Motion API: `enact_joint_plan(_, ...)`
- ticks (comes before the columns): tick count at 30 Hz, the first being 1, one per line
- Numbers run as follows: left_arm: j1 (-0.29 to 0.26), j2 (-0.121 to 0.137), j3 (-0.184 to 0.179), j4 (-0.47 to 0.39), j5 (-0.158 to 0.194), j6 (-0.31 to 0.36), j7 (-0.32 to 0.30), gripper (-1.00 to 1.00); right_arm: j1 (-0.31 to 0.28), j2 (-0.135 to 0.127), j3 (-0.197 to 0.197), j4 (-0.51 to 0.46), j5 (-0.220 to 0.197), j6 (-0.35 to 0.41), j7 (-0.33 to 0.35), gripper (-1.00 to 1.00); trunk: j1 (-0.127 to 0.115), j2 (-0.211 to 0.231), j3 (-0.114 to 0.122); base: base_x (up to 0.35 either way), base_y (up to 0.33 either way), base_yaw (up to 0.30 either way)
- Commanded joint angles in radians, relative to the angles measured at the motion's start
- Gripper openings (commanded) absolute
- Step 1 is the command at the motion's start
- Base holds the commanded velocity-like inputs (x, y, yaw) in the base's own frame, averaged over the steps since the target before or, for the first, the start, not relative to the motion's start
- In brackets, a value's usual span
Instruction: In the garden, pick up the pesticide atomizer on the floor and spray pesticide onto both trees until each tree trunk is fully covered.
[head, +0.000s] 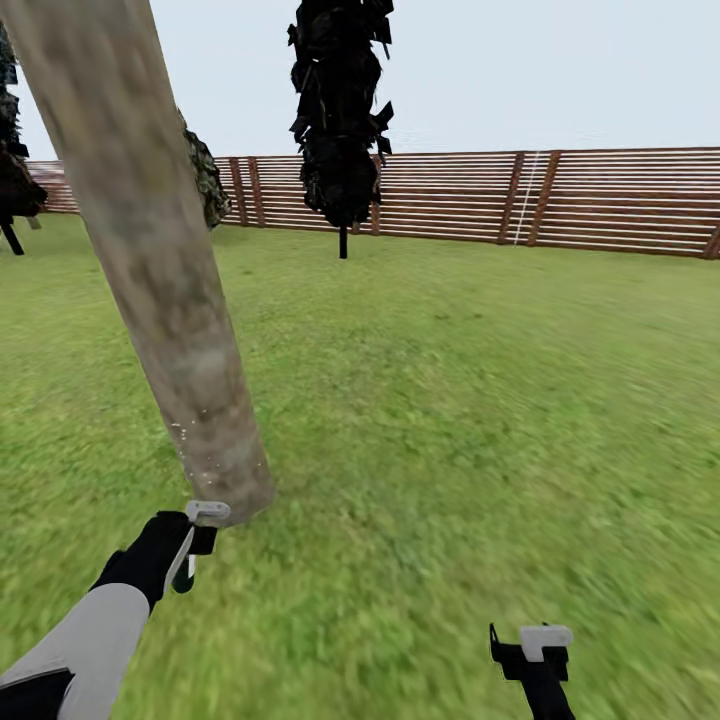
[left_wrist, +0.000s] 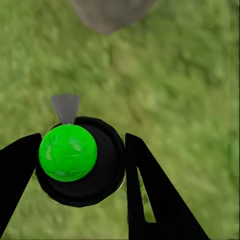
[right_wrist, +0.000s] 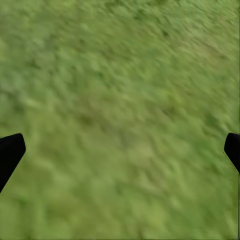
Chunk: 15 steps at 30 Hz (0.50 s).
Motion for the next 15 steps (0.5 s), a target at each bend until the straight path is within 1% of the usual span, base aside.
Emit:
enact_joint_plan(1, -0.001, -0.001, 0.004, -0.002, 0.008, 0.004, -0.003, -1.00, 0.000, 0.000, 0.009, 0.000, -0.005, -0.001, -0.004, 1.00, 0.000, 0.000, -0.001, 0.154, -0.265, 0.029)
enact_joint_plan(3, -0.001, -0.001, 0.002, -0.002, 0.021, 0.004, -0.002, -1.00, 0.000, 0.000, 0.009, 0.000, -0.005, -0.001, -0.004, 1.00, 0.000, 0.000, -0.001, 0.155, -0.264, 0.014)
enact_joint_plan(5, -0.001, -0.001, 0.002, -0.003, 0.026, 0.004, -0.002, -1.00, 0.000, 0.000, 0.009, 0.000, -0.005, -0.001, -0.004, 1.00, 0.000, 0.000, -0.001, 0.156, -0.264, 0.004)
enact_joint_plan(12, -0.001, -0.001, 0.003, -0.011, 0.027, 0.004, 0.001, -1.00, 0.000, 0.000, 0.009, 0.000, -0.005, -0.001, -0.004, 1.00, 0.000, 0.000, -0.001, 0.153, -0.264, 0.002)
enact_joint_plan(15, -0.001, -0.001, 0.003, -0.013, 0.027, 0.004, 0.001, -1.00, 0.000, 0.000, 0.009, 0.000, -0.005, -0.001, -0.004, 1.00, 0.000, 0.000, -0.001, 0.148, -0.264, 0.128)
